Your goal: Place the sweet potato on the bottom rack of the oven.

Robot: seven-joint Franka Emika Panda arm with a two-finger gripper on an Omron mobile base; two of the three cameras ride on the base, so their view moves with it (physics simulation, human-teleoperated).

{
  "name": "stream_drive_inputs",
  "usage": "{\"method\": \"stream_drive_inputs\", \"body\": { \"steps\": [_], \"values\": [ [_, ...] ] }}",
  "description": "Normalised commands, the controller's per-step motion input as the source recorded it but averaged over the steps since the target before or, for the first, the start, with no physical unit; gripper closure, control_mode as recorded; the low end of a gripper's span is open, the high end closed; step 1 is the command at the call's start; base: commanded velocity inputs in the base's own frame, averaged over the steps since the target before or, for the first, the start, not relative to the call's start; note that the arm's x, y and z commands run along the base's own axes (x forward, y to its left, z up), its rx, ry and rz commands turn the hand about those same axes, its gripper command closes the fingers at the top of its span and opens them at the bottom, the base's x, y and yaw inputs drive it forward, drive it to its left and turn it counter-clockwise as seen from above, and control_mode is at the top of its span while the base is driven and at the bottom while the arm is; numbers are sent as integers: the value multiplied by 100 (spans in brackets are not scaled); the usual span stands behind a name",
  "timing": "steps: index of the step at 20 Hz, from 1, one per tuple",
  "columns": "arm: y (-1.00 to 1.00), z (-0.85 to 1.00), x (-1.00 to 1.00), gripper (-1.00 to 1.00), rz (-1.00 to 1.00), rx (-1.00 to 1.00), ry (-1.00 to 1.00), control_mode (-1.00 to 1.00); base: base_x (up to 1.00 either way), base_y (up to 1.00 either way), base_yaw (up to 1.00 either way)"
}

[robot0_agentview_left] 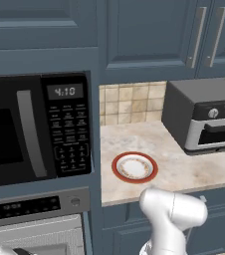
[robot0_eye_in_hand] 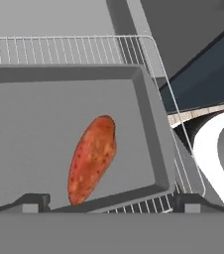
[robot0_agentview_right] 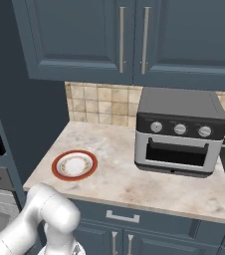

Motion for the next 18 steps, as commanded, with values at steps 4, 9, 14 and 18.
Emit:
{"method": "stream_drive_inputs", "body": {
  "steps": [4, 9, 14, 18],
  "values": [
    [-1, 92, -71, -100, 0, 0, -8, -100, 0, 0, 0],
    [-33, 89, -78, -100, 1, 10, -10, -100, 0, 0, 0],
    [-77, 85, -77, -100, 6, 26, -9, -100, 0, 0, 0],
    [-100, 73, -55, -100, 3, 43, -8, -100, 0, 0, 0]
  ]
}}
